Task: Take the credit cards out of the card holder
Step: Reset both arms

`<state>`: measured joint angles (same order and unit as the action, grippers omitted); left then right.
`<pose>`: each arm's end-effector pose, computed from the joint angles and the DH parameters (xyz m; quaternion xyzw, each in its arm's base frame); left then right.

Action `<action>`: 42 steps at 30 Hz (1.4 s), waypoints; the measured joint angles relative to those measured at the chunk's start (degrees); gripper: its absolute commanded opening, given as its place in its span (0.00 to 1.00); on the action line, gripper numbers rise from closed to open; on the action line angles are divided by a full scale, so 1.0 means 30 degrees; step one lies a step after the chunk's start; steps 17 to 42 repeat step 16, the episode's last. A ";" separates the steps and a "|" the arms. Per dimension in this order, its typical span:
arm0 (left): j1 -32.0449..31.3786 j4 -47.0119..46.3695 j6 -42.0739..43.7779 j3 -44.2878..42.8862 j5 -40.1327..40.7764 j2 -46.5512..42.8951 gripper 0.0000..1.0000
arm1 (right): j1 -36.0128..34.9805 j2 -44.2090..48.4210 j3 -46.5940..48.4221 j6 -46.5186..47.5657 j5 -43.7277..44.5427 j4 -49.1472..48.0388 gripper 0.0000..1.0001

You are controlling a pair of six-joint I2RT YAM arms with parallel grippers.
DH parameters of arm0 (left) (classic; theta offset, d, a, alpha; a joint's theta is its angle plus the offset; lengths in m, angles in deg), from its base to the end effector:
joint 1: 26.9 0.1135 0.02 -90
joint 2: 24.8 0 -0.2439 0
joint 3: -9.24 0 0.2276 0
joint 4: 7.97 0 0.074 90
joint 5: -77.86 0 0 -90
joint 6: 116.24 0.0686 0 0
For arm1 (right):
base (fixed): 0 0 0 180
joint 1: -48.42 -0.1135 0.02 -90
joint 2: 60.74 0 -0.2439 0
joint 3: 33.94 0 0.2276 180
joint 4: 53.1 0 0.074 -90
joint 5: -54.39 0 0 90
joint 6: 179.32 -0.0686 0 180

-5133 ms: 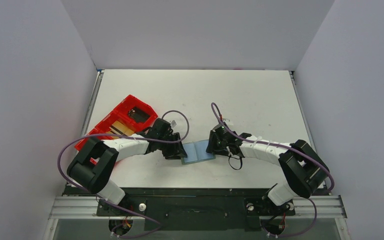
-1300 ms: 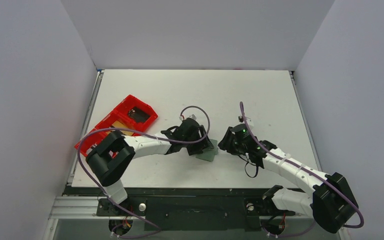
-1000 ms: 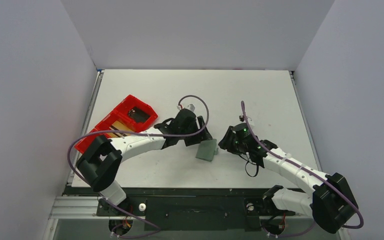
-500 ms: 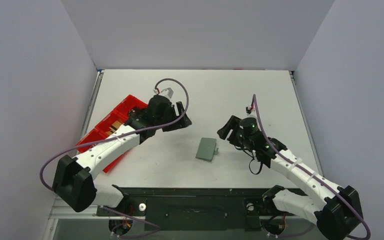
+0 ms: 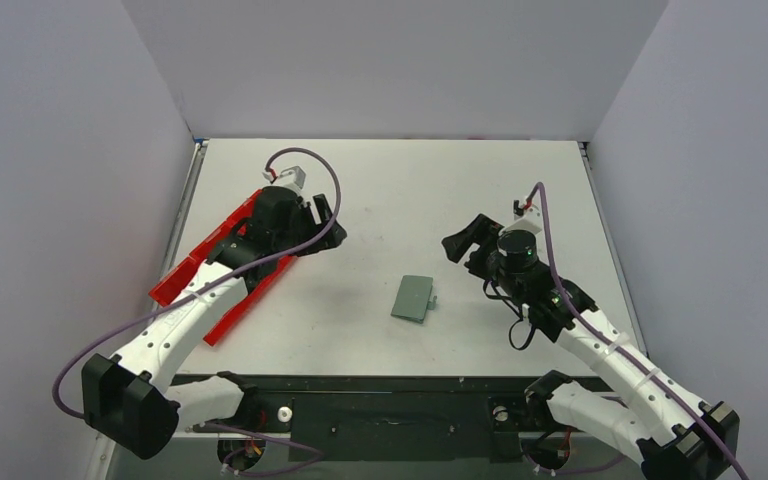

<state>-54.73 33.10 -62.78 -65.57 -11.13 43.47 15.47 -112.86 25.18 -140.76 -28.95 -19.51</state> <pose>0.2422 -0.1265 0.2852 -0.0713 0.8822 -0.2413 0.3980 0.1917 0.1148 0.2701 0.1666 0.8334 0.3158 0.4219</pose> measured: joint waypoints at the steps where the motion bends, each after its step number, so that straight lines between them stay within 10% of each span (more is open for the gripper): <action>1: 0.0095 0.0051 0.0044 0.0058 0.0000 -0.0036 0.68 | 0.0007 0.0058 0.0000 0.0000 0.0058 0.0000 0.72; 42: 0.0364 0.0495 0.0430 0.0372 -0.0015 -0.0073 0.68 | 0.0007 0.0219 0.0000 0.0007 0.0423 0.0138 0.72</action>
